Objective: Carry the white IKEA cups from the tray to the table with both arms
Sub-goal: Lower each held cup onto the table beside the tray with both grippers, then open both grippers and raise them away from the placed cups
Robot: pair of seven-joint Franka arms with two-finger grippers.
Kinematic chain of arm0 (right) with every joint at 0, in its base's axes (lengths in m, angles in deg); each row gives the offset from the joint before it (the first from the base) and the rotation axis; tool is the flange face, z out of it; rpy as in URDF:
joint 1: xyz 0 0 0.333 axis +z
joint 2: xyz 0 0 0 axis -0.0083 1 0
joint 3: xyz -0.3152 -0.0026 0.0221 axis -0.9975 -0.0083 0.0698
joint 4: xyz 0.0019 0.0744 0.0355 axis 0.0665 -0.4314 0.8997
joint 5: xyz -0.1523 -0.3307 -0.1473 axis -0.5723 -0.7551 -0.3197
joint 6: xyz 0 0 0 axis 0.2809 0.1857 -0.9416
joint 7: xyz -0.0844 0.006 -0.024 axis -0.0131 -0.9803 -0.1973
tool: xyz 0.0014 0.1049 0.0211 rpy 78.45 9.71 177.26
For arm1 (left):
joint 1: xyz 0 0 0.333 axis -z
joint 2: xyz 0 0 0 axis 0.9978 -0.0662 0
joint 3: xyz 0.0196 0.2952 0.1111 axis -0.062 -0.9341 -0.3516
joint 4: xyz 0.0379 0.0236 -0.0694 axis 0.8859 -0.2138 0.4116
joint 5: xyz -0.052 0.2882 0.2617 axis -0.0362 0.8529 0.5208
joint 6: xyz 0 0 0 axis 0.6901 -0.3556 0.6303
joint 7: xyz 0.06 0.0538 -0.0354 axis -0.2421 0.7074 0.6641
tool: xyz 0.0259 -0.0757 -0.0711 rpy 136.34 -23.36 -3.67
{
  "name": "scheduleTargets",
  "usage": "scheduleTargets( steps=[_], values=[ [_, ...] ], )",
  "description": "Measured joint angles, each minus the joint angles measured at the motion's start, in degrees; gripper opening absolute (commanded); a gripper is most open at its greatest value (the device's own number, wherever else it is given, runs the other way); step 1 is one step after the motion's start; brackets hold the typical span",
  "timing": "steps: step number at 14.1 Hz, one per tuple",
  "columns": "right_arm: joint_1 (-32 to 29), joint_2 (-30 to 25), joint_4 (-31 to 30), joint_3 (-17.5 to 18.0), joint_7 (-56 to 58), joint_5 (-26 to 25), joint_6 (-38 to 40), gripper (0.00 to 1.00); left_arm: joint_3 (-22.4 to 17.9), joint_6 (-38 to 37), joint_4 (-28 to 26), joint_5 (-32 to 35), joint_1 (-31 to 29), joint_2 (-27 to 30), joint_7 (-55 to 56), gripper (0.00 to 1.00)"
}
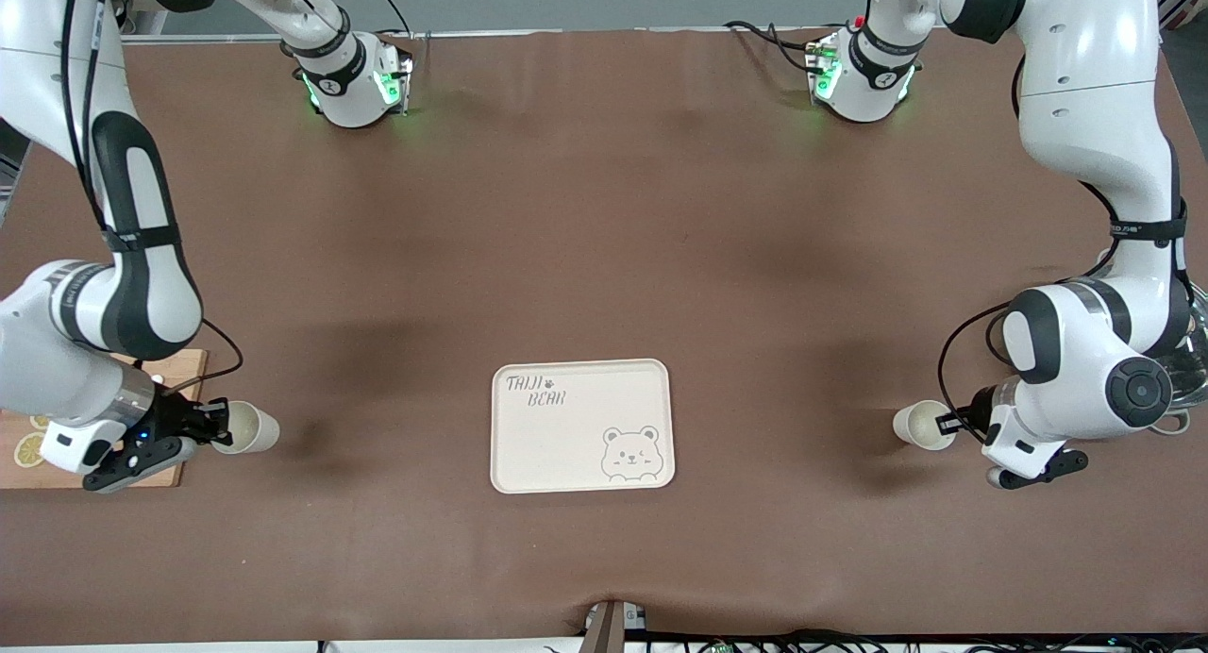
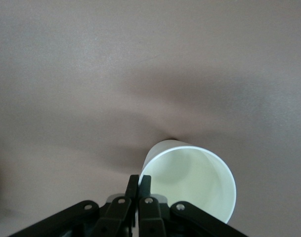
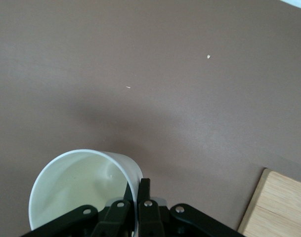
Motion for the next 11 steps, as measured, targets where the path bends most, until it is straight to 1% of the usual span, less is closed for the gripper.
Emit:
scheduleTargets(
  steps=[1, 2, 4, 6, 7, 8, 9, 10, 11],
  values=[
    [0.00, 0.30, -0.67, 0.02, 0.57, 1.23, -0.61, 0.00, 0.00, 0.01, -0.08, -0.02, -0.08, -0.01, -0.33, 0.06],
    [0.00, 0.66, -1.09, 0.01, 2.26, 3.34, -1.29, 0.00, 0.00, 0.01, -0.10, -0.21, -0.10, -0.02, -0.81, 0.19],
    [-0.03, 1.76, -1.40, -0.03, 6.24, 7.23, -3.22, 0.00, 0.01, 0.01, -0.16, -0.78, -0.10, -0.04, -1.85, 0.38],
    [-0.07, 2.84, -1.42, -0.04, 7.55, 8.44, -4.32, 0.00, 0.04, 0.01, -0.21, -0.96, -0.10, -0.06, -2.36, 0.51],
    [-0.07, 3.19, -1.43, -0.04, 7.73, 8.57, -4.65, 0.00, 0.04, 0.06, -0.21, -0.97, -0.10, -0.06, -2.42, 0.56],
    [-0.06, 3.44, -1.43, -0.04, 7.79, 8.61, -4.94, 0.00, 0.04, 0.19, -0.18, -0.97, -0.10, -0.05, -2.44, 0.70],
    [-0.07, 3.65, -1.42, -0.03, 7.82, 8.62, -5.43, 0.00, 0.04, 0.33, -0.10, -0.97, -0.10, -0.03, -2.47, 0.89],
    [-0.06, 3.82, -1.43, 0.01, 7.84, 8.63, -5.83, 0.00, 0.05, 0.47, 0.04, -0.97, -0.10, 0.05, -2.49, 0.96],
    [-0.06, 3.96, -1.43, 0.04, 7.85, 8.64, -6.04, 0.00, 0.05, 0.66, 0.16, -0.97, -0.10, 0.29, -2.50, 0.98]
  ],
)
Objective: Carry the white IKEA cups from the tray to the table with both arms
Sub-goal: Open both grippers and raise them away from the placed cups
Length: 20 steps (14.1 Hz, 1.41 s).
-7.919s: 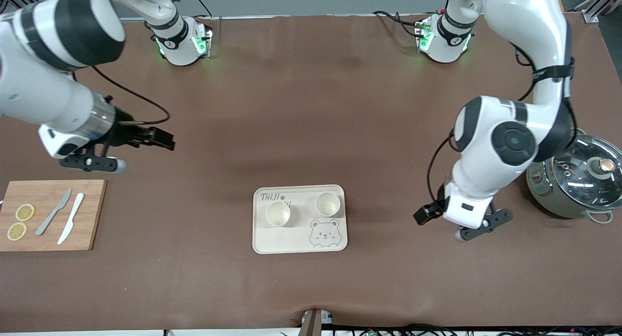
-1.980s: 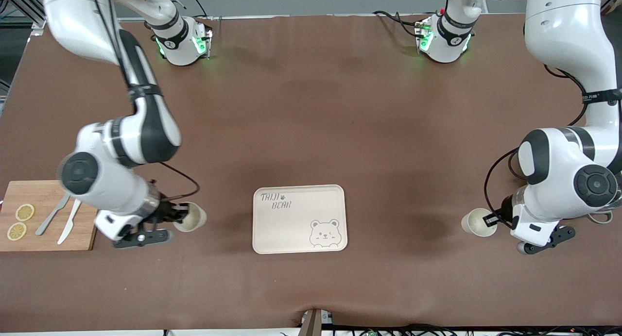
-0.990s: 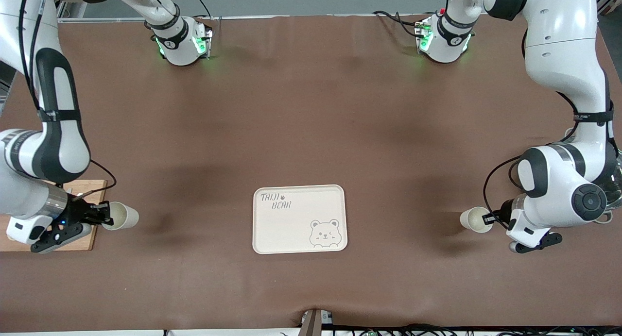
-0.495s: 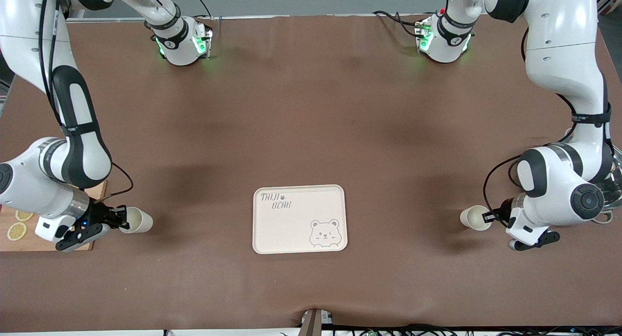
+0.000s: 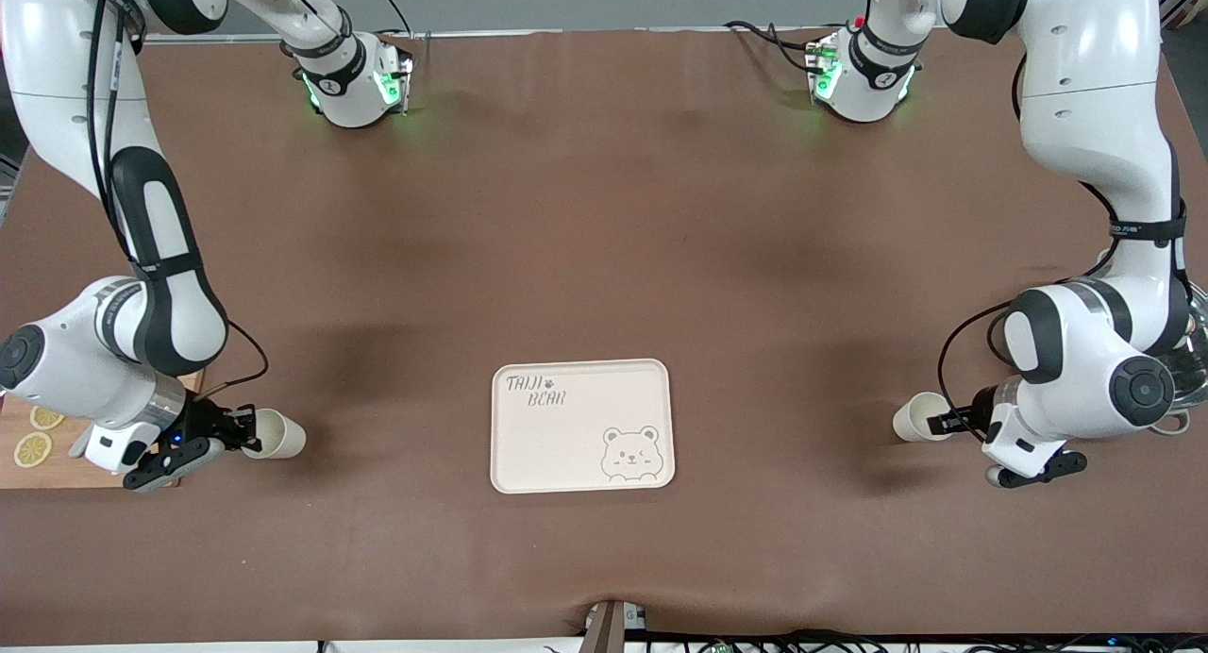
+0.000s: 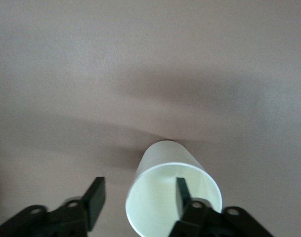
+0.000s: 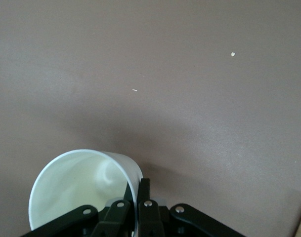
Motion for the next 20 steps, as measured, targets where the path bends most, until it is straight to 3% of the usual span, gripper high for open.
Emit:
scheduleTargets(
  steps=[10, 11, 12, 13, 14, 15, 20],
  values=[
    [0.04, 1.01, -0.96, 0.58, 0.07, 0.80, -2.72, 0.05, -0.01, -3.47, 0.49, 0.01, 0.20, 11.85, -0.70, 1.00],
    [0.06, 1.02, -0.97, 0.61, 0.08, 0.92, -2.77, 0.13, -0.01, -4.64, 0.49, 0.25, 0.26, 13.06, -0.82, 1.00],
    [0.07, 1.02, -0.96, 0.62, 0.09, 0.98, -2.80, 0.50, 0.00, -5.66, 0.51, 0.84, 0.31, 14.28, -0.84, 1.00],
    [0.10, 1.03, -0.97, 0.64, 0.09, 1.06, -2.81, 0.79, 0.00, -6.65, 0.53, 1.18, 0.35, 15.48, -0.84, 1.00],
    [0.15, 1.03, -0.97, 0.68, 0.10, 1.14, -2.83, 0.93, 0.01, -7.82, 0.56, 1.30, 0.38, 16.63, -0.85, 1.00],
    [0.20, 1.03, -0.97, 0.72, 0.10, 1.23, -2.87, 1.00, 0.01, -9.20, 0.60, 1.54, 0.39, 17.79, -0.86, 1.00],
    [0.38, 1.03, -0.72, 0.85, 0.09, 1.46, -3.01, 1.00, 0.78, -13.36, 0.91, 5.86, 0.46, 23.52, -0.87, 1.00]
  ],
)
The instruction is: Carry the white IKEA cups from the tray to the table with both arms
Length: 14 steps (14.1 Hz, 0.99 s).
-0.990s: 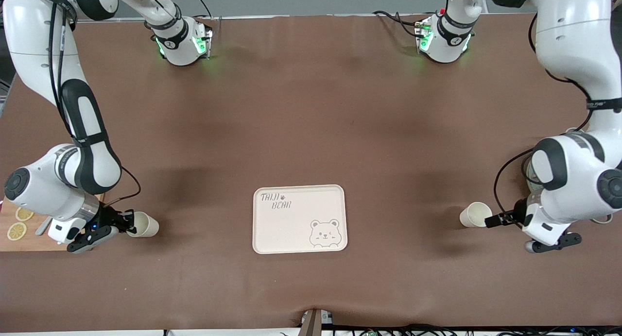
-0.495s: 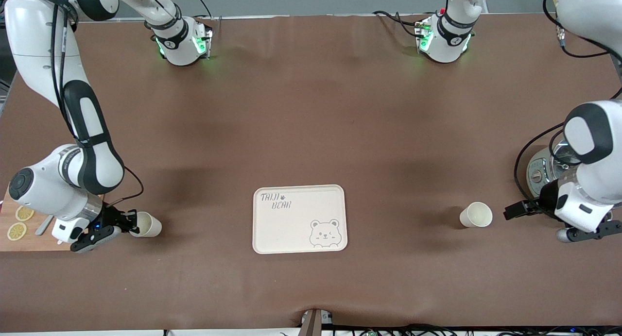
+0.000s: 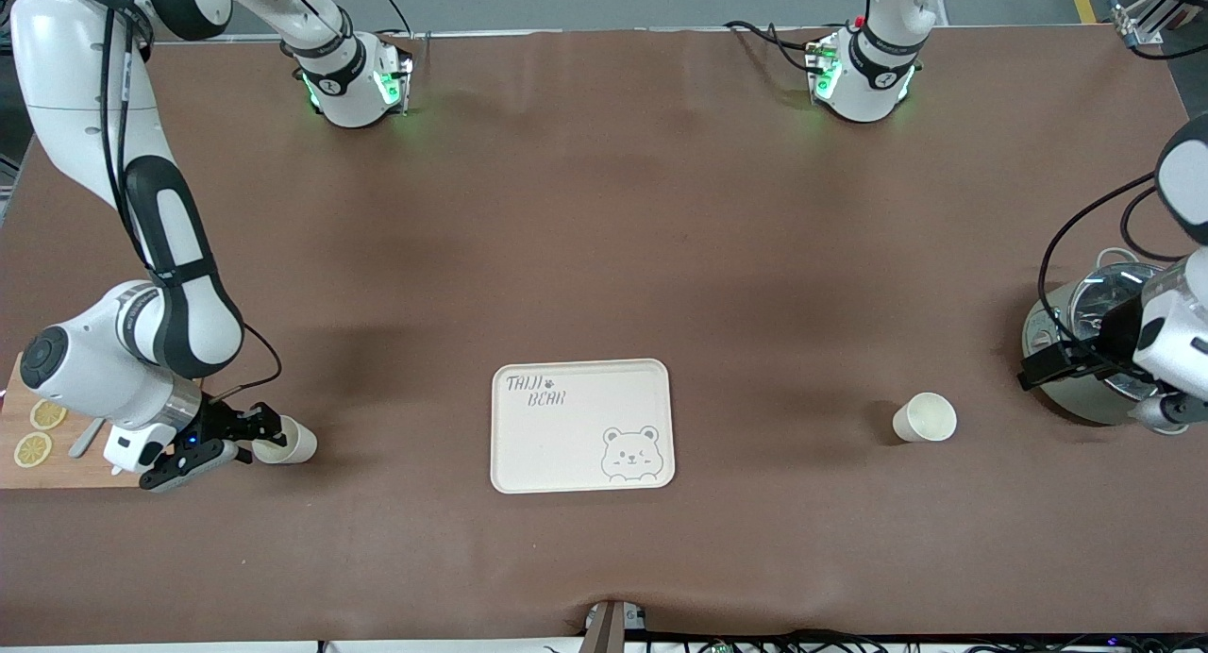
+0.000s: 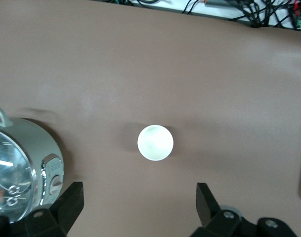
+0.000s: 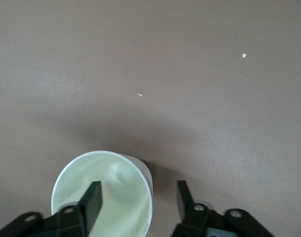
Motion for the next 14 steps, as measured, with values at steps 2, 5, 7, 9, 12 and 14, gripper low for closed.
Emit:
scheduleTargets(
  steps=[2, 5, 7, 9, 12, 14],
  values=[
    [0.21, -0.10, 1.39, 0.05, -0.01, 0.00, 0.53, 1.00, 0.04, -3.07, 1.61, 0.08, 0.00, 1.45, 0.00, 1.00],
    [0.24, -1.23, 6.75, -0.26, -3.08, -0.22, 10.74, 1.00, 0.04, -7.40, 3.80, 0.08, -0.02, 2.05, 0.00, 1.00],
    [0.38, -2.77, 11.01, -0.44, -10.09, -3.70, 19.38, 1.00, 0.05, -8.09, 4.22, 0.08, -0.06, 2.02, 0.00, 1.00],
    [1.63, -6.26, 14.48, -0.38, -20.21, -8.46, 29.24, 1.00, 0.05, -10.61, 6.33, 0.08, -0.19, 2.02, 0.00, 1.00],
    [4.51, -16.23, 16.22, -0.40, -30.94, -11.81, 46.28, 1.00, 0.03, -13.78, 8.90, 0.08, -0.29, 2.24, 0.00, 1.00],
    [4.89, -23.05, 16.22, -0.46, -33.75, -12.74, 53.69, 1.00, -0.03, -14.36, 9.19, 0.08, -0.34, 3.39, 0.00, 1.00]
  ],
)
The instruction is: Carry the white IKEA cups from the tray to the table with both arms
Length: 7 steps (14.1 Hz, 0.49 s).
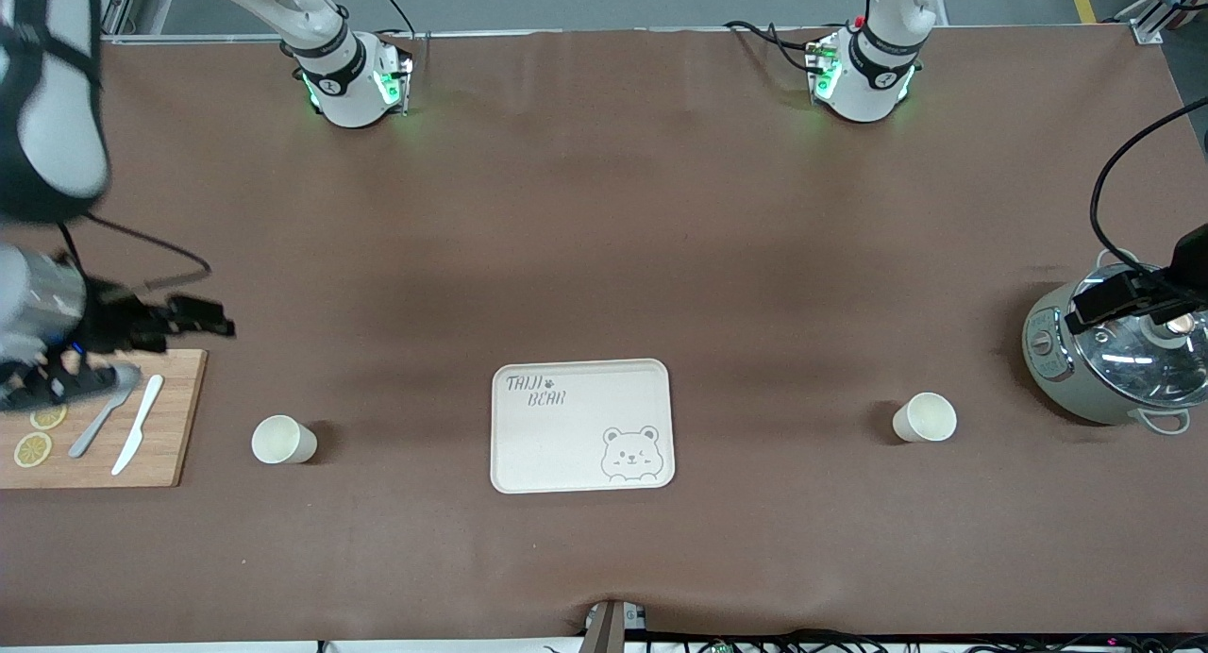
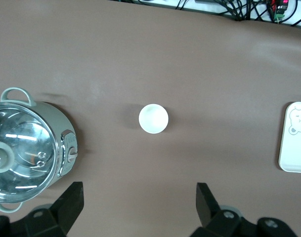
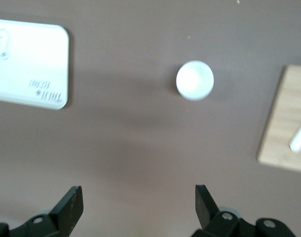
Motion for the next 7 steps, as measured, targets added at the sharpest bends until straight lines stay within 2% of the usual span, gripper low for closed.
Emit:
scheduleTargets(
  steps=[3, 7],
  values=[
    [-0.10, -7.94, -0.75, -0.66, -0.72, -0.53, 6.57, 1.00, -0.03, -1.98, -0.20, 0.00, -0.01, 2.55, 0.00, 1.00],
    [-0.13, -15.13, -2.71, -0.69, -3.67, -2.36, 10.71, 1.00, 0.35, -2.52, -2.81, 1.04, 0.05, 5.62, 0.00, 1.00]
  ],
)
